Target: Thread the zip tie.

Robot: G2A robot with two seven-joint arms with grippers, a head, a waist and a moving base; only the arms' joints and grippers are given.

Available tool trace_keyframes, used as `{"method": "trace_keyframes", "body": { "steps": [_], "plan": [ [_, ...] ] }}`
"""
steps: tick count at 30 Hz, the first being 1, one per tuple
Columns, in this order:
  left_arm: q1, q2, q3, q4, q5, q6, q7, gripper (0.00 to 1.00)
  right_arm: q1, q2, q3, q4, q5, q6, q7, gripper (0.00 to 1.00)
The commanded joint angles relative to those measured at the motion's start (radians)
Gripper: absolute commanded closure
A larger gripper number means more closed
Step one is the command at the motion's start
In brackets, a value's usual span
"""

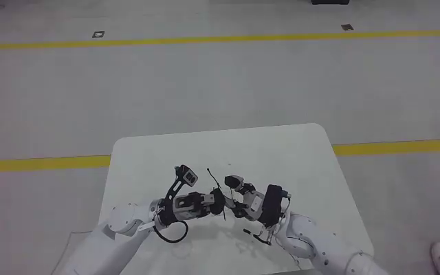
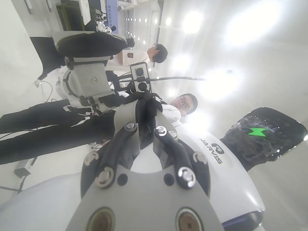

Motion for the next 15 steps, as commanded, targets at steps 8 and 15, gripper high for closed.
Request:
{"method": "trace_keyframes", "body": {
  "steps": [8, 15],
  "plan": [
    [0.002, -0.004, 0.007, 0.002, 0.002, 0.004, -0.003, 1.00, 0.008, -0.004, -0.002, 0.001, 0.000, 0.000, 0.000, 0.69],
    [0.003, -0.006, 0.006, 0.001, 0.003, 0.007, -0.005, 1.00, 0.014, -0.007, -0.005, 0.004, -0.003, 0.000, 0.001, 0.74]
  ]
}}
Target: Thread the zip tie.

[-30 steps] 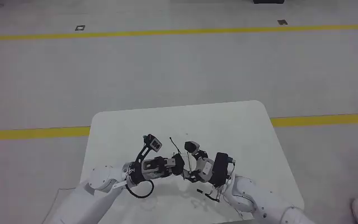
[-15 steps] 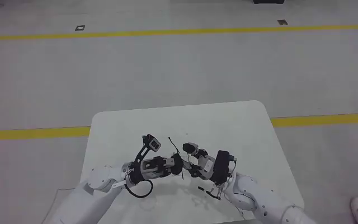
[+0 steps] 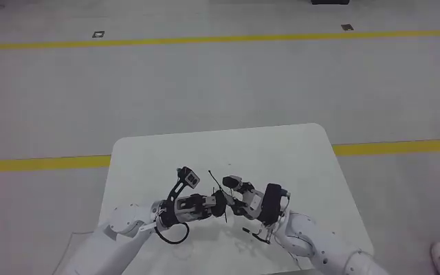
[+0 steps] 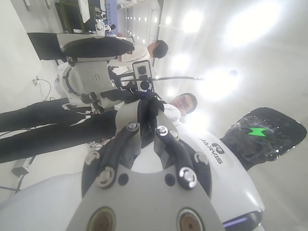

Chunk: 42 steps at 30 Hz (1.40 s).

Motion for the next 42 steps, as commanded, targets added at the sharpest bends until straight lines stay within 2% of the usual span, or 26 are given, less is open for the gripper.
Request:
{"method": "trace_keyframes", "body": {
  "steps": [1, 14, 24, 28, 42],
  "plan": [
    [0.001, 0.000, -0.001, 0.000, 0.000, 0.000, 0.001, 1.00, 0.000, 0.000, 0.000, 0.001, -0.001, 0.000, 0.001, 0.76],
    [0.002, -0.003, -0.003, 0.000, 0.003, 0.008, 0.000, 1.00, 0.001, -0.002, 0.004, -0.008, -0.010, 0.000, 0.006, 0.78],
    [0.004, -0.006, -0.005, 0.001, 0.005, 0.012, -0.003, 1.00, 0.003, -0.004, 0.002, -0.009, -0.018, 0.000, 0.012, 0.90],
    [0.006, -0.006, -0.006, 0.003, 0.006, 0.014, -0.003, 1.00, 0.002, -0.004, 0.000, -0.009, -0.021, 0.000, 0.013, 1.00],
    [0.011, -0.008, -0.017, -0.001, 0.003, 0.007, 0.000, 1.00, -0.006, -0.003, 0.000, -0.003, -0.031, 0.000, 0.018, 1.00]
  ]
}}
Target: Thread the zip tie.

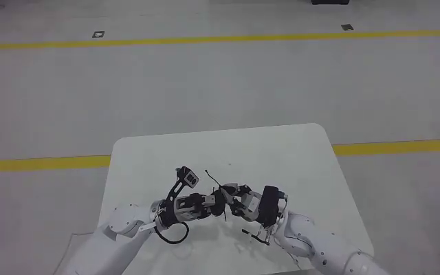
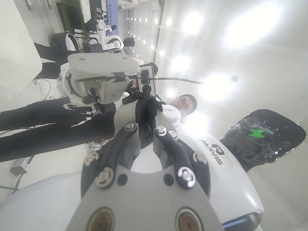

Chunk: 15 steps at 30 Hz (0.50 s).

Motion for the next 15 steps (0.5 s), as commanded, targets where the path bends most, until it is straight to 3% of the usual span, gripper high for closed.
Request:
{"method": "trace_keyframes", "body": {
  "steps": [1, 15],
  "plan": [
    [0.001, 0.000, -0.001, -0.002, 0.000, 0.000, 0.000, 1.00, -0.002, 0.000, -0.001, 0.001, 0.000, 0.000, 0.002, 1.00],
    [0.002, -0.003, -0.007, -0.003, -0.001, -0.004, -0.002, 1.00, -0.009, -0.004, -0.003, 0.008, -0.009, 0.000, 0.007, 1.00]
  ]
}}
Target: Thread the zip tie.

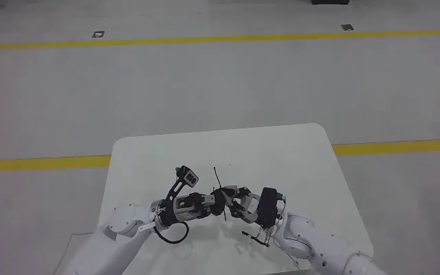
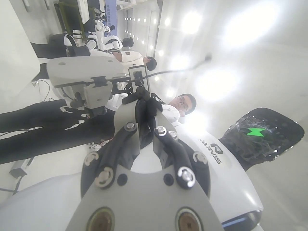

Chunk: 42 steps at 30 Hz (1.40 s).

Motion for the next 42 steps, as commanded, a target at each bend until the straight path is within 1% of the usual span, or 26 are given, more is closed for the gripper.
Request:
{"method": "trace_keyframes", "body": {
  "steps": [1, 8, 34, 42],
  "plan": [
    [0.000, 0.000, -0.001, 0.001, 0.000, -0.001, 0.001, 1.00, -0.001, 0.000, -0.001, 0.001, -0.002, 0.000, 0.000, 1.00],
    [-0.005, -0.003, -0.003, -0.002, 0.001, -0.006, 0.003, 1.00, -0.002, -0.001, -0.002, 0.005, -0.004, 0.000, 0.000, 1.00],
    [-0.032, -0.009, -0.033, -0.036, 0.021, -0.032, 0.014, 1.00, 0.000, -0.003, -0.016, 0.021, -0.008, 0.000, 0.014, 1.00],
    [-0.032, -0.011, -0.036, -0.039, 0.021, -0.041, 0.016, 1.00, 0.001, -0.003, -0.019, 0.019, -0.010, 0.000, 0.014, 1.00]
  ]
}}
